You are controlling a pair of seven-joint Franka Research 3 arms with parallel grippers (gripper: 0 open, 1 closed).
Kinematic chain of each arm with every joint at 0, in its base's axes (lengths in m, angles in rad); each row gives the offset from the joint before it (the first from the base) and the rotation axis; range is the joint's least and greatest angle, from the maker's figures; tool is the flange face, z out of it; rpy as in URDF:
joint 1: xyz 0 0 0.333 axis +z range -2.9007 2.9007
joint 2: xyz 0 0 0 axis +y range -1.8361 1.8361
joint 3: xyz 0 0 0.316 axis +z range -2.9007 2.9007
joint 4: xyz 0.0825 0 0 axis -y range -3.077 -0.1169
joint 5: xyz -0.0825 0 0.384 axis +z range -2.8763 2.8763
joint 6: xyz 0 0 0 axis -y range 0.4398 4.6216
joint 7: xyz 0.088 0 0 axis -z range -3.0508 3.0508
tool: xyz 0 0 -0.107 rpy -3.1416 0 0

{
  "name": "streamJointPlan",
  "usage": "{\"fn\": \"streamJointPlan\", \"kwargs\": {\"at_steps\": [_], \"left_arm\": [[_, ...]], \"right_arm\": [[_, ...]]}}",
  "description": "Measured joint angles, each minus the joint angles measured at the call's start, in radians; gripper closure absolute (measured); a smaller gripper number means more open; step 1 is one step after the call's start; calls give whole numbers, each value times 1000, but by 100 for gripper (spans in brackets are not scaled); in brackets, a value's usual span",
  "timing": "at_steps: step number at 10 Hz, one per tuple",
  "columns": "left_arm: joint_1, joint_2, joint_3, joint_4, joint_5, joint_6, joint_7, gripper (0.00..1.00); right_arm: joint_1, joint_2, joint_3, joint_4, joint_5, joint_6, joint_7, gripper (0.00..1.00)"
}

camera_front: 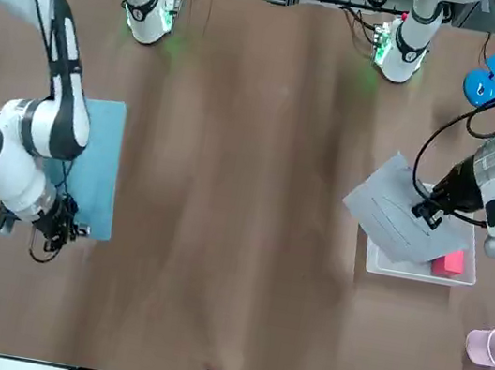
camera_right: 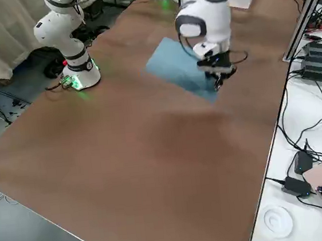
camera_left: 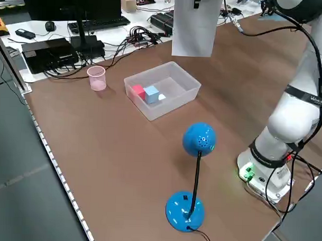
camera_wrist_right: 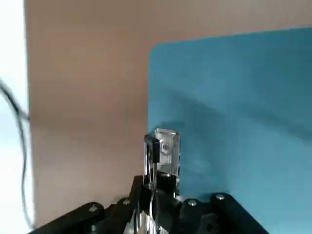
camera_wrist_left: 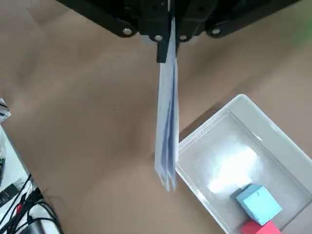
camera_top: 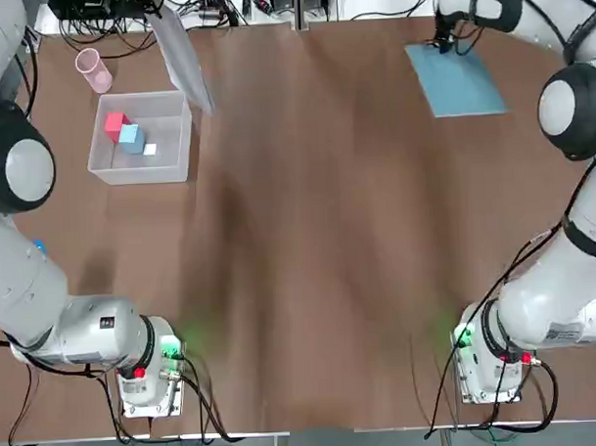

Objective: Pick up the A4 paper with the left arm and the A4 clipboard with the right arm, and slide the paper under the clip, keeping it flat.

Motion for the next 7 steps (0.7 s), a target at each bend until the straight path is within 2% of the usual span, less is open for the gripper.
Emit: {"fn": "streamJointPlan", "kwargs": {"at_steps": [1,3,5,7], "left_arm": [[-8,6,0,-2,8,0,-12,99],[-44,16,-1,-2,84,1,-39,99],[-58,16,1,-1,89,2,-68,99],[-55,18,8,-2,61,2,-143,97]], "right_arm": [[53,0,-1,15,-1,0,59,96],[130,14,-2,31,-6,2,86,96],[217,74,-2,92,-9,6,86,96],[304,137,-2,132,-9,62,88,96]]}}
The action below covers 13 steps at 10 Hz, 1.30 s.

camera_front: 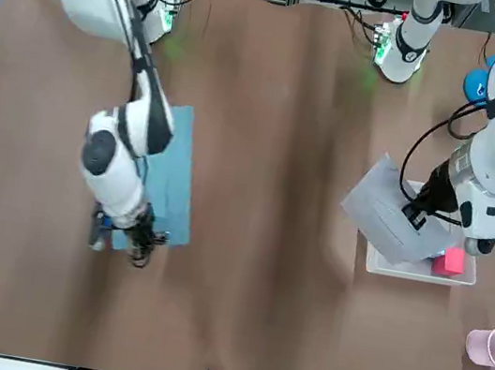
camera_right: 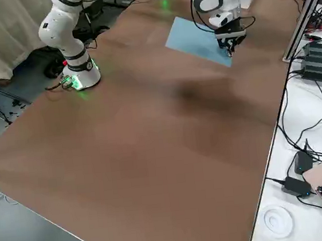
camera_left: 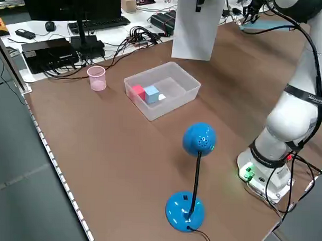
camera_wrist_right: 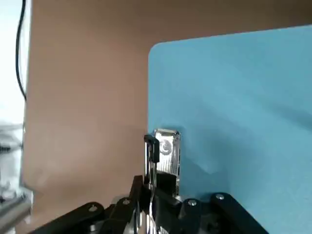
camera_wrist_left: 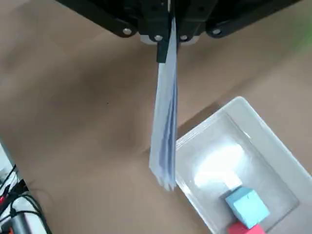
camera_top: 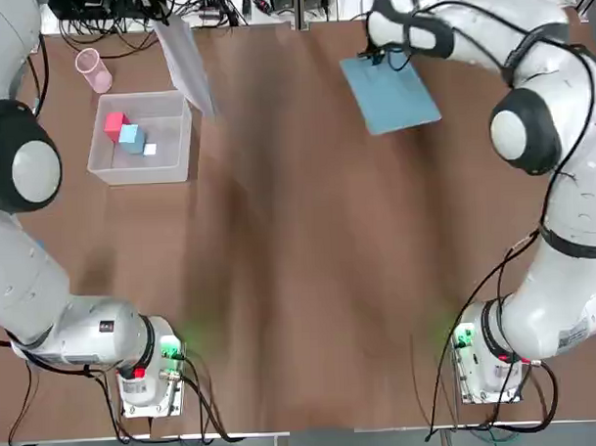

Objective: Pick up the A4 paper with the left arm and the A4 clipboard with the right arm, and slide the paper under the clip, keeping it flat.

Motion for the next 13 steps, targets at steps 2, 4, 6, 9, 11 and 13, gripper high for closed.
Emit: {"fn": "streamJointPlan", "kwargs": {"at_steps": [2,4,6,9,11,13], "left_arm": [[-12,4,-1,0,-6,0,-121,98],[-17,9,-3,0,-14,0,-172,99],[-16,16,-3,0,-17,0,-182,99],[-33,17,-7,0,-22,2,-298,99],[-37,19,-7,0,-22,16,-395,99],[-33,35,-6,0,-22,57,-471,99]], "right_arm": [[71,59,-1,26,0,72,31,96],[150,134,-19,112,-2,86,151,96],[267,211,-98,197,-3,86,261,96],[400,303,-190,280,-3,95,387,96],[418,362,-207,347,-4,111,460,96],[444,407,-243,369,-7,156,474,96]]}}
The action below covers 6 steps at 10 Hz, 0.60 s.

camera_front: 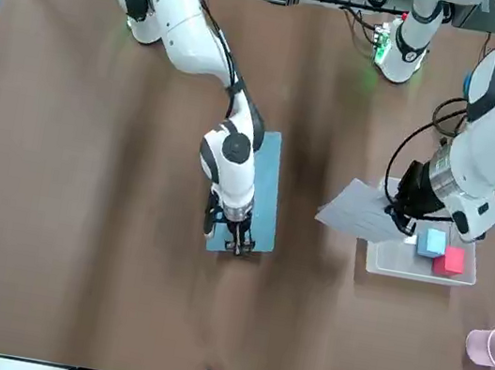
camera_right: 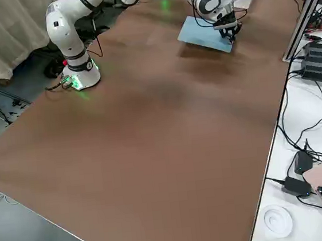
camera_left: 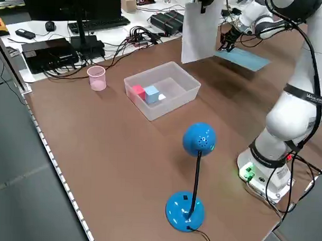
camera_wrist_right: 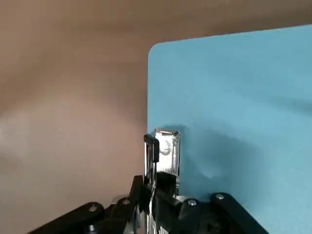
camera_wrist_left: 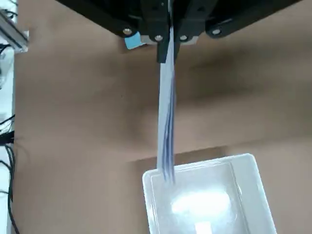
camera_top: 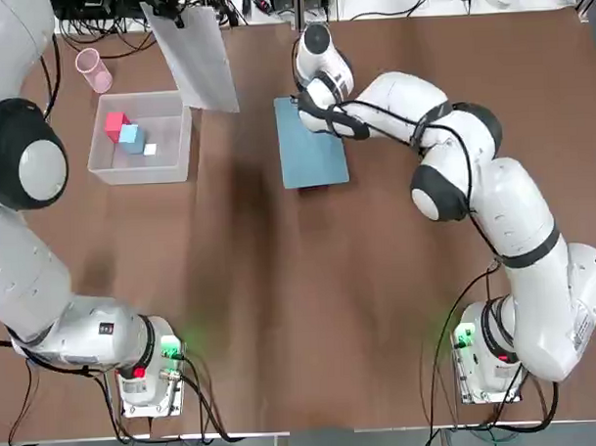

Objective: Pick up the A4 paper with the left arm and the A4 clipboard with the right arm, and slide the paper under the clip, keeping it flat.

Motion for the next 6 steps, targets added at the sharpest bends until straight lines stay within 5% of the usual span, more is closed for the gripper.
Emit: {"fn": "streamJointPlan", "kwargs": {"at_steps": [3,6], "left_arm": [[-7,19,-1,0,0,37,-50,99],[-22,19,-2,1,0,54,-105,99]], "right_arm": [[78,56,-91,13,-1,35,107,96],[89,70,-105,29,-2,36,176,96]]}}
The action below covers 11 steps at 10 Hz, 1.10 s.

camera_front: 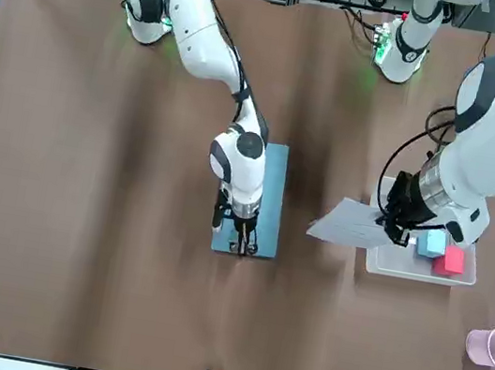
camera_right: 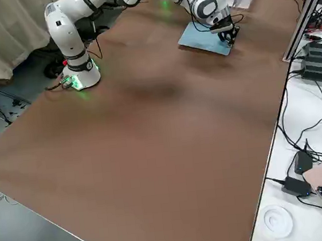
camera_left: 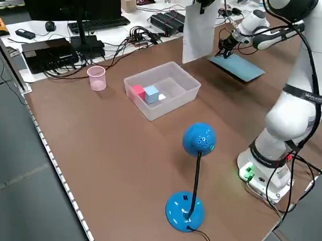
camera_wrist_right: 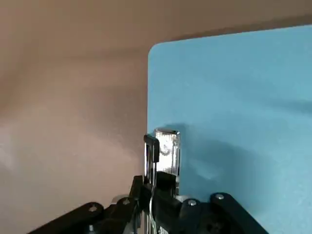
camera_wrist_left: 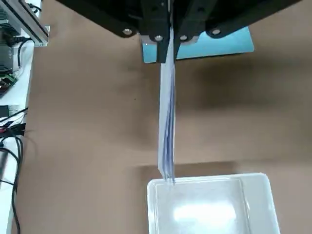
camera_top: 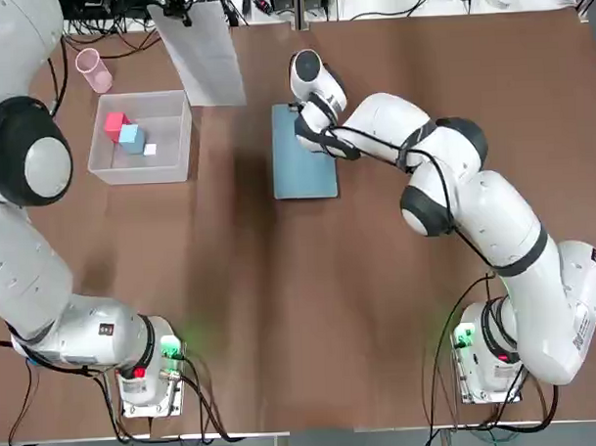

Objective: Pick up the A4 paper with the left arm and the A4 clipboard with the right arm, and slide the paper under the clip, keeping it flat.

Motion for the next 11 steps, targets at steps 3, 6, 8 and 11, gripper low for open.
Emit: {"fn": "streamJointPlan", "kwargs": {"at_steps": [3,6,8,11], "left_arm": [[-25,0,-1,1,-2,11,-21,99],[-25,0,-1,4,-7,14,-22,99],[-25,0,-1,6,-7,14,-21,99],[-25,0,-1,8,-7,14,-8,99]], "right_arm": [[0,4,0,4,0,23,4,81],[1,8,0,6,-3,29,4,37],[0,8,-4,8,-4,29,4,26],[-9,7,-9,20,-4,13,-15,15]]}}
